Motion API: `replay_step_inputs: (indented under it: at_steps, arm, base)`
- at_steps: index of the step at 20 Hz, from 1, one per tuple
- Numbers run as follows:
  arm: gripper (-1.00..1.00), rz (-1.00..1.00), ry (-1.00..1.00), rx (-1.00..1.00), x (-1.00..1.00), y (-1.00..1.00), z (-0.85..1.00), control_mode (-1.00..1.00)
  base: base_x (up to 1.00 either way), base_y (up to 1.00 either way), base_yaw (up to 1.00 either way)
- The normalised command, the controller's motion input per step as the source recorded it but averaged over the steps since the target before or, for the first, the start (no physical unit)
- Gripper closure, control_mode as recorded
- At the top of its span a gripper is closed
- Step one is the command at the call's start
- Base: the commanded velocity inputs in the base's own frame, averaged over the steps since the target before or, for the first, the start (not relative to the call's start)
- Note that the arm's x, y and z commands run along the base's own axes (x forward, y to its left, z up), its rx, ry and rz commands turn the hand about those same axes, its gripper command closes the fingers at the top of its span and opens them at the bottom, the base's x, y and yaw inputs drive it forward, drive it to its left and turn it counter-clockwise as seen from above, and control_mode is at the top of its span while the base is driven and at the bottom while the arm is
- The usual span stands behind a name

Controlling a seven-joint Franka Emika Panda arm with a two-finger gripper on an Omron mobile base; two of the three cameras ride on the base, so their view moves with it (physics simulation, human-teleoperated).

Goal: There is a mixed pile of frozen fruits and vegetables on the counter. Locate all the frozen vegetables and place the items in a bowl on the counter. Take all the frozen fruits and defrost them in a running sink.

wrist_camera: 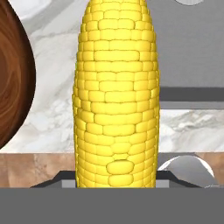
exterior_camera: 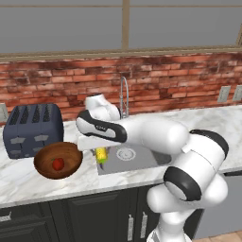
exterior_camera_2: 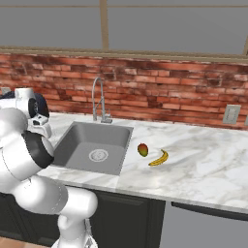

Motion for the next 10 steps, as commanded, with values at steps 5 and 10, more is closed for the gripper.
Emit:
replay_step_inputs:
  at_steps: [5, 10]
  arm:
    - [1.00, 0.06, 0.06, 0.02, 0.15, 0.48, 0.12, -1.00]
    - [1.00, 0.06, 0.06, 0.03, 0.13, 0.45, 0.17, -1.00]
  base:
    - [0.00, 0.00, 0.00]
    - [0.00, 0.00, 0.00]
